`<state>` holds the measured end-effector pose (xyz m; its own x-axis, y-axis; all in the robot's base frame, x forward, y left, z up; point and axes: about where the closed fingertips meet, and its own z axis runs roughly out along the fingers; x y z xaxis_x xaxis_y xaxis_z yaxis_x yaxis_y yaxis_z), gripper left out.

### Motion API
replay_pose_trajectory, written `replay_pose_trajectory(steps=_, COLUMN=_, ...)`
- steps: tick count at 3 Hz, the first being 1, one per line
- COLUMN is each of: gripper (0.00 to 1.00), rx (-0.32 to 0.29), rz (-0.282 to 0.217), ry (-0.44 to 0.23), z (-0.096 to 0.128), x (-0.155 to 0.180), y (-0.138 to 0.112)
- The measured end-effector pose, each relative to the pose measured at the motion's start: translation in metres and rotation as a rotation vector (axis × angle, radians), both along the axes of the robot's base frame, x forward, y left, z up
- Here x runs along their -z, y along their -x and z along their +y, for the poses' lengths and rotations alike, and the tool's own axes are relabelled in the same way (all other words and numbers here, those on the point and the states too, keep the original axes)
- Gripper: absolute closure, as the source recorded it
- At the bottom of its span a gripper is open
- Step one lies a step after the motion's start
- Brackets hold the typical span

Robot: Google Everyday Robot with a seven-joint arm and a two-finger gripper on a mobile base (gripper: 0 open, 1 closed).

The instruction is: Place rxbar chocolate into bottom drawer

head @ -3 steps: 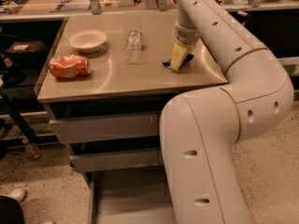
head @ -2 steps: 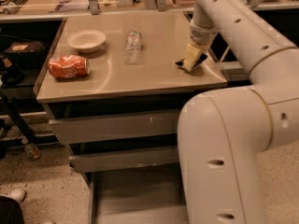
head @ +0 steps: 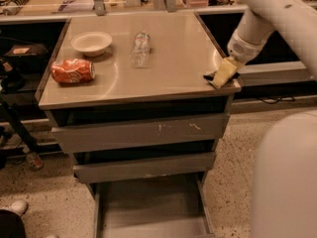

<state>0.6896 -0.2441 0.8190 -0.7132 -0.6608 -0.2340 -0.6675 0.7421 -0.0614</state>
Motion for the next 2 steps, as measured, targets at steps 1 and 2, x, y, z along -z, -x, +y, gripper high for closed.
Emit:
replay_pose_trajectory(steps=1, gripper=1.0, rx=0.005, rz=0.015, ry=-0.053, z=-0.007, x=0.008, y=0.015)
replay_pose_trajectory(steps=2, gripper=1.0, rx=-0.011, rz=-0.002, ry=-0.048, z=0.005, x=-0.005, y=0.012)
